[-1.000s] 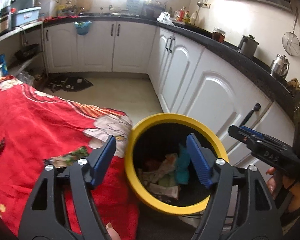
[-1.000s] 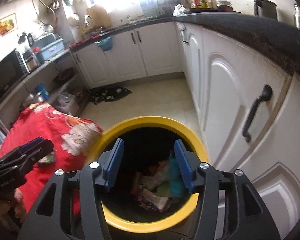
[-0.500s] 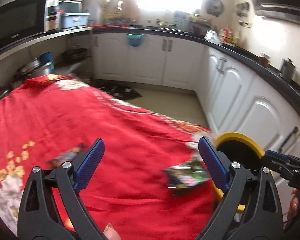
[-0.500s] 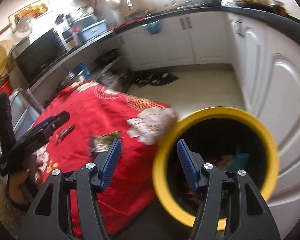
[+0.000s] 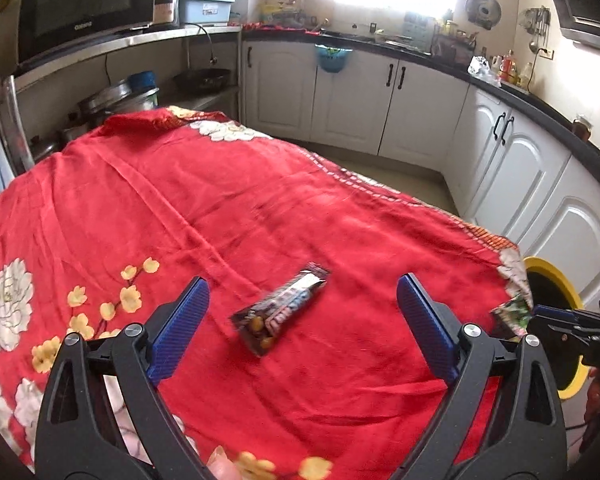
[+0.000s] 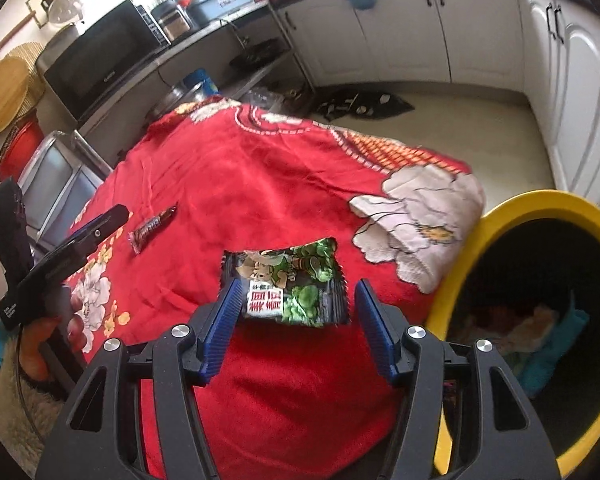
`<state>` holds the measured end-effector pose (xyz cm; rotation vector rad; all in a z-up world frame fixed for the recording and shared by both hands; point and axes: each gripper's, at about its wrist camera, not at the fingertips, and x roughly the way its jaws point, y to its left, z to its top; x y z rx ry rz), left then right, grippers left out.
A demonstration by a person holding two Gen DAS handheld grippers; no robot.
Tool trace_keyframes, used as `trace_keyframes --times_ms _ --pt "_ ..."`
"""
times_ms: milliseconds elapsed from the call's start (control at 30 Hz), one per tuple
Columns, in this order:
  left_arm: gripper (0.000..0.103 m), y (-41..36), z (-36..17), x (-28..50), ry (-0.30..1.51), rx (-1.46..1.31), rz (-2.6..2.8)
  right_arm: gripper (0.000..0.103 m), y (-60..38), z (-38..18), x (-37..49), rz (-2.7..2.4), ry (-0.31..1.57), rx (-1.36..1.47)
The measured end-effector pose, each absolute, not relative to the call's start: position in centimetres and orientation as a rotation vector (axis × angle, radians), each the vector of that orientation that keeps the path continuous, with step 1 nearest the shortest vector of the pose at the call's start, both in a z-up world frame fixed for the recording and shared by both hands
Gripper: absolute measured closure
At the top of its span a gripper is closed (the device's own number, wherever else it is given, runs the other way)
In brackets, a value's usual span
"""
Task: Collect trash
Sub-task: 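Move both tools back over the table toward the last wrappers, then grasp the chocolate bar wrapper with the left tool while the right tool grasps the green packet, then lift the chocolate wrapper and green packet and carry them over the yellow bin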
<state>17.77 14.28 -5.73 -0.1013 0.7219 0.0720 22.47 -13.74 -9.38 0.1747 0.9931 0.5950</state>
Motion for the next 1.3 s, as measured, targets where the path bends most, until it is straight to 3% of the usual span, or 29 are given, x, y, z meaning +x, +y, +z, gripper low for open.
trace_keyframes --times_ms 133,267,400,467,533,767,800,1300 --pt "0.017 15.1 -7.0 19.1 0.763 -0.085 0.062 0.047 -13.0 -10.4 23.6 0.600 1.026 0.179" --pt "0.022 15.4 -8.2 20.3 0.803 -0.076 0.052 0.072 -12.7 -10.5 23.7 0.611 1.026 0.173" --pt "0.038 15.4 -9.3 21.0 0.855 -0.081 0.026 0.088 -12.9 -10.4 23.2 0.638 1.018 0.187" --pt "0.046 15.2 -9.4 20.9 0.862 -0.075 0.021 0.091 -13.0 -10.1 22.7 0.646 1.007 0.193" --pt "0.062 15.0 -9.5 20.8 0.872 -0.062 0.020 0.092 -13.1 -9.7 22.2 0.650 0.996 0.189" --pt "0.079 13.3 -9.7 20.3 0.894 -0.016 0.005 0.094 -13.5 -8.2 20.4 0.659 0.962 0.180" --pt "0.087 13.0 -9.7 20.2 0.895 -0.013 -0.001 0.094 -13.7 -8.0 20.1 0.658 0.957 0.182" --pt "0.088 4.7 -7.7 17.4 0.826 -0.042 -0.181 0.096 -20.2 -4.8 17.5 0.577 0.868 0.238"
